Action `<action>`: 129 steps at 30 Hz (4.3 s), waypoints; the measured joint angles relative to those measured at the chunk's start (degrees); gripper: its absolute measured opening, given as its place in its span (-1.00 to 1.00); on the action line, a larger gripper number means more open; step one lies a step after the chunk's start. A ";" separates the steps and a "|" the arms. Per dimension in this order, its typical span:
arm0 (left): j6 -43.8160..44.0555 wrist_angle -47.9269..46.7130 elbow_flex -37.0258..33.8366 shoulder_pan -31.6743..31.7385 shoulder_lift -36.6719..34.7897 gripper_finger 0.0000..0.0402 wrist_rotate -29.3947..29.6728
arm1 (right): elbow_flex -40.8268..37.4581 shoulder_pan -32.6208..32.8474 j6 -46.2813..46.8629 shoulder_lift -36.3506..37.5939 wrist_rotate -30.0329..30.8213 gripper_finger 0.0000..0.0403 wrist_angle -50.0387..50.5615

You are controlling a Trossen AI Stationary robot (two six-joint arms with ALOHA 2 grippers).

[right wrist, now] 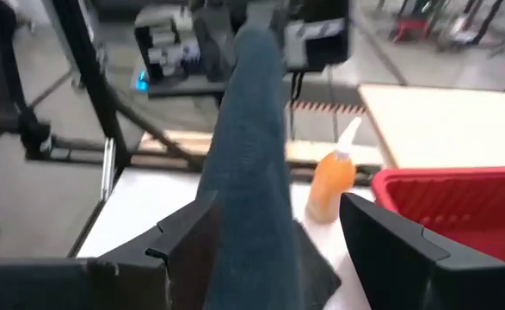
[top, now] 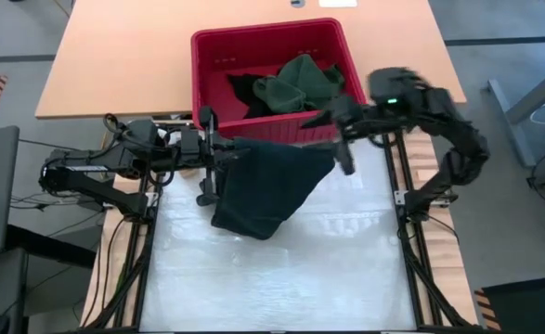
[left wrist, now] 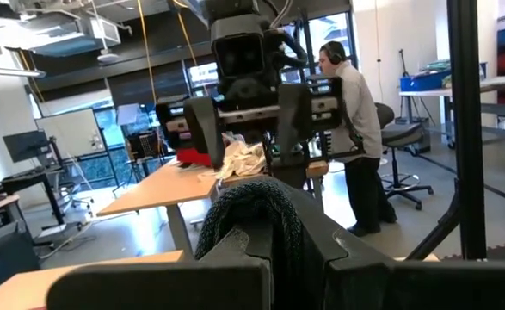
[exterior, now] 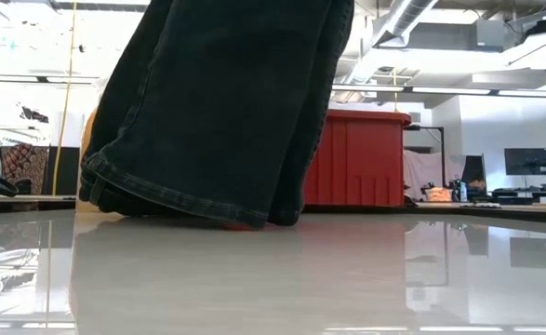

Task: Fold laundry
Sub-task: Fold the dark blue pants

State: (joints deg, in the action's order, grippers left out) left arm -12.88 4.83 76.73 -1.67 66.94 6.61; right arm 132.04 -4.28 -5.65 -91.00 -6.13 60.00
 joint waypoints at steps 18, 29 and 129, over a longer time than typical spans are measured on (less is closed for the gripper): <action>-0.15 -1.95 0.07 0.02 -0.05 -1.00 -0.13 | 0.12 1.69 7.30 -1.47 -2.80 0.33 -0.58; -0.19 -1.91 0.07 0.02 -0.03 -1.00 0.06 | 0.01 2.83 10.77 -2.00 -2.47 0.32 2.87; 20.37 -13.61 0.00 2.93 -1.04 0.56 -6.33 | -0.04 4.14 10.33 -1.93 4.33 -0.82 17.82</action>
State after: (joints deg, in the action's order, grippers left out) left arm 7.49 -8.78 76.73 1.26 65.90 0.29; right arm 132.00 -0.14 4.69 -92.92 -1.80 77.82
